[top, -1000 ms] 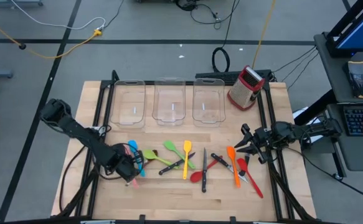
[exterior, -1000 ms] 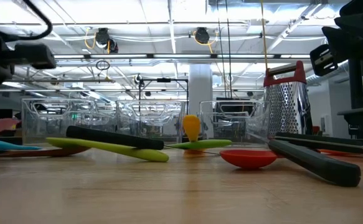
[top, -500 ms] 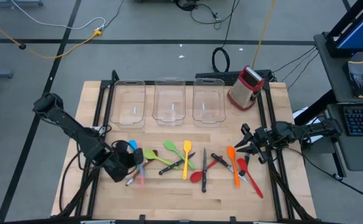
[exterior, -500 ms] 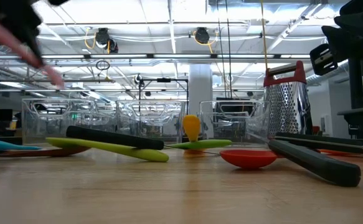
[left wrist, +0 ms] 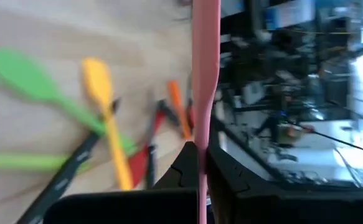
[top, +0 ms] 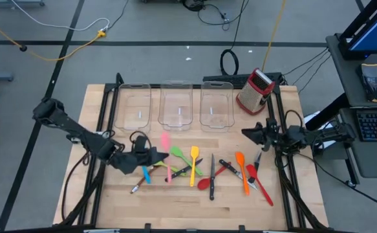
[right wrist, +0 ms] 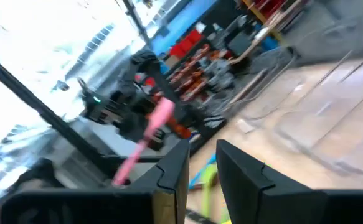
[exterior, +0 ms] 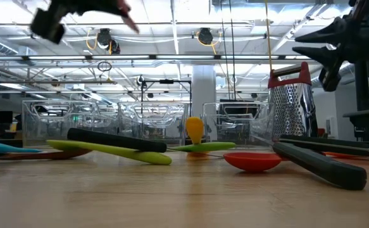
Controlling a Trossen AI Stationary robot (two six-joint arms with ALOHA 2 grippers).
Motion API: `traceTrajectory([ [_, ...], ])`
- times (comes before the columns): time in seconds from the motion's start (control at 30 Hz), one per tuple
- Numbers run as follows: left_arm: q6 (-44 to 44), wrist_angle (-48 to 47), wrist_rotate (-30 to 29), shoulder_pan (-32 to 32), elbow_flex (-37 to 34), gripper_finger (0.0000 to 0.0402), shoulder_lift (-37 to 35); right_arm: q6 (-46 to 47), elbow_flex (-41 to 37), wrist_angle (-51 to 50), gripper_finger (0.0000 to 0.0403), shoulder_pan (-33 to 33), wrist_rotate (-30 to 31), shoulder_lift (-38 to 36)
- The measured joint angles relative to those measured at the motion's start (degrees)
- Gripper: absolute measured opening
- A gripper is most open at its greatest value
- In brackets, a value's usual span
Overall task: Pick & Place Kitchen Items
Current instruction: Put the pink spatula into the right transparent bin
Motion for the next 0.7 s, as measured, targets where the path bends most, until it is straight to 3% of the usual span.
traceTrajectory([
  [0.2, 10.82, 8.06, 0.71, 2.99, 0.02, 0.0001, 0.00, -2.97, 0.00, 1.66, 0.0073, 0.00, -0.17, 2.00],
  [0.3, 15.03, 11.42, 1.82, 4.14, 0.02, 0.0001, 0.09, -4.69, 0.00, 5.62, 0.0073, 0.00, -3.93, 2.93],
  [0.7, 26.93, 32.42, 8.48, 9.94, 0.07, 0.0001, 9.40, -1.79, 0.00, 20.18, 0.0073, 0.09, -11.14, 11.64],
])
